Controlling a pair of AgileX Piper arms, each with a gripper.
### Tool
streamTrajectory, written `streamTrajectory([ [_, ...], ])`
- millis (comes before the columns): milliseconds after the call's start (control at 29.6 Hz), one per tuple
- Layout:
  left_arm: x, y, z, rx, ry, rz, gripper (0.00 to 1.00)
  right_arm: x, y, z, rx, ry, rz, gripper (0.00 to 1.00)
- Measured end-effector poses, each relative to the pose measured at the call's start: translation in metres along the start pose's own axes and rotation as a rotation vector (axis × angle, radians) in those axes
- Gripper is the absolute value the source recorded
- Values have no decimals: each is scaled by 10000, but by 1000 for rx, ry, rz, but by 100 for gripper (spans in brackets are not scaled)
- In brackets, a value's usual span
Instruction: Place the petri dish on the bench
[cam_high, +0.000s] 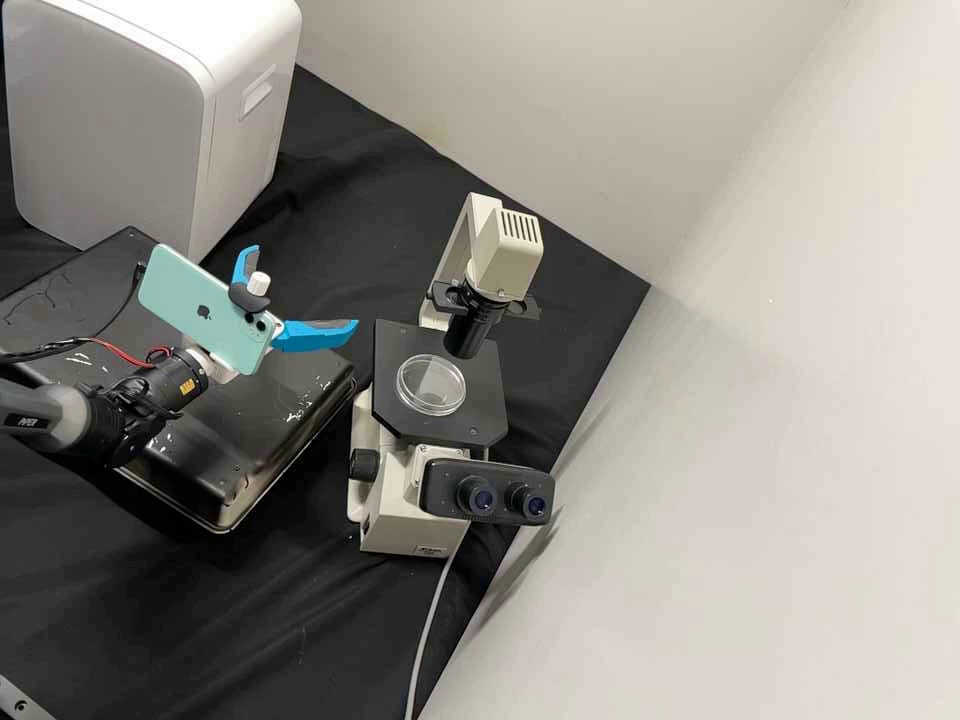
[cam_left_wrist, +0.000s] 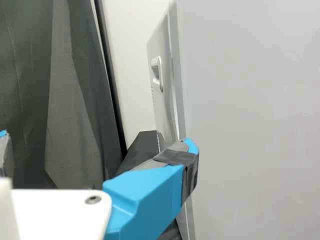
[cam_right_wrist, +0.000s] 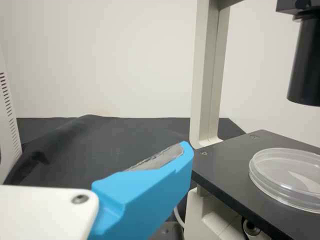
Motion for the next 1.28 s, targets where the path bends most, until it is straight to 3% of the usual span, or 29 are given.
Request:
streamTrajectory([
  [405, 0, -1, 6, 0, -2, 0, 100, 0, 0, 0, 0, 0, 0, 100],
  [608, -105, -125, 43, 1, -16, -41, 100, 0, 0, 0, 0, 0, 0, 100],
  [743, -252, -211, 80, 3, -31, -74, 100, 0, 0, 0, 0, 0, 0, 100],
  [946, -529, -259, 176, 3, -84, -46, 100, 0, 0, 0, 0, 0, 0, 100],
  [1047, -680, -320, 258, 3, -129, -49, 100, 0, 0, 0, 0, 0, 0, 100],
  [1182, -925, -455, 419, 15, -223, -94, 100, 0, 0, 0, 0, 0, 0, 100],
  [1284, -1115, -551, 555, 53, -305, -142, 100, 0, 0, 0, 0, 0, 0, 100],
])
